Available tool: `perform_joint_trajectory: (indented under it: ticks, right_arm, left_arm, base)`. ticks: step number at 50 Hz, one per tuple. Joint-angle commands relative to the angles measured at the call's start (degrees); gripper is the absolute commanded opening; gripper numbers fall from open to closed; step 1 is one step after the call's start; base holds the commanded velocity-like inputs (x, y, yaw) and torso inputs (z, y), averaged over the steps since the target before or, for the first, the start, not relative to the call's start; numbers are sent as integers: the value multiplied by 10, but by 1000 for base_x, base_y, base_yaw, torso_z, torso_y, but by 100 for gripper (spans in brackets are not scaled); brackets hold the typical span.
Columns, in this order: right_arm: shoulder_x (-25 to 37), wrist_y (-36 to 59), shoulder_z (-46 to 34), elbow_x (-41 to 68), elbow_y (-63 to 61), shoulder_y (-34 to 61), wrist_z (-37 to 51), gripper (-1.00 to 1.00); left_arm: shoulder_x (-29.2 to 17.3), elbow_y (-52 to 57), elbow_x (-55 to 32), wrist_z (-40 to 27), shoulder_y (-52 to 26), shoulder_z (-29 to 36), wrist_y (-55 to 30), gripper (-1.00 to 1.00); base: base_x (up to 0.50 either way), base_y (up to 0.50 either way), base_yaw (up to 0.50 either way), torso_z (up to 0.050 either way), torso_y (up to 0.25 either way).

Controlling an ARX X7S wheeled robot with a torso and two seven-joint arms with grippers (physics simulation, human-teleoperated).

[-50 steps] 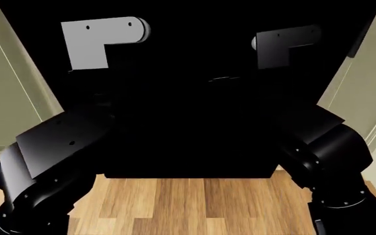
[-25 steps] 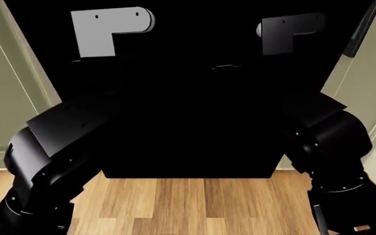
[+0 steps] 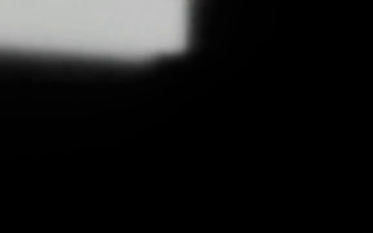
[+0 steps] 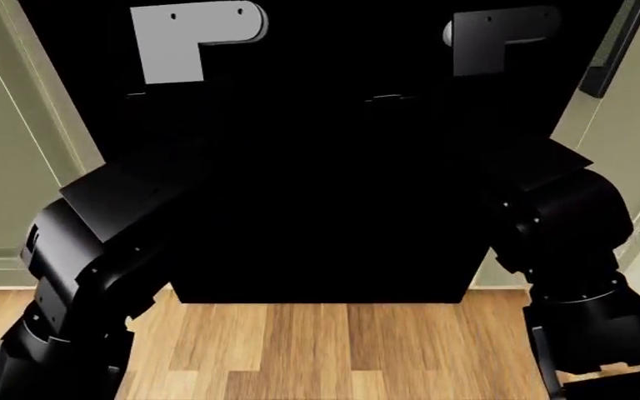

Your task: Close the dishwasher door

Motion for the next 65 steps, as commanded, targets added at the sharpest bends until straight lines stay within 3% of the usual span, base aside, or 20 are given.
perform_joint_trajectory:
  ticks: [1, 65]
  right_arm:
    - [0, -7, 1, -28, 27, 25, -4, 100]
    - [-40, -79, -32, -55, 187, 101, -56, 100]
  left_arm:
    - [7, -18, 5, 3, -14, 6, 4, 100]
    - [32, -147, 38, 35, -81, 44, 58, 100]
  base:
    - [0, 0, 0, 0, 0]
    - [0, 0, 0, 0, 1]
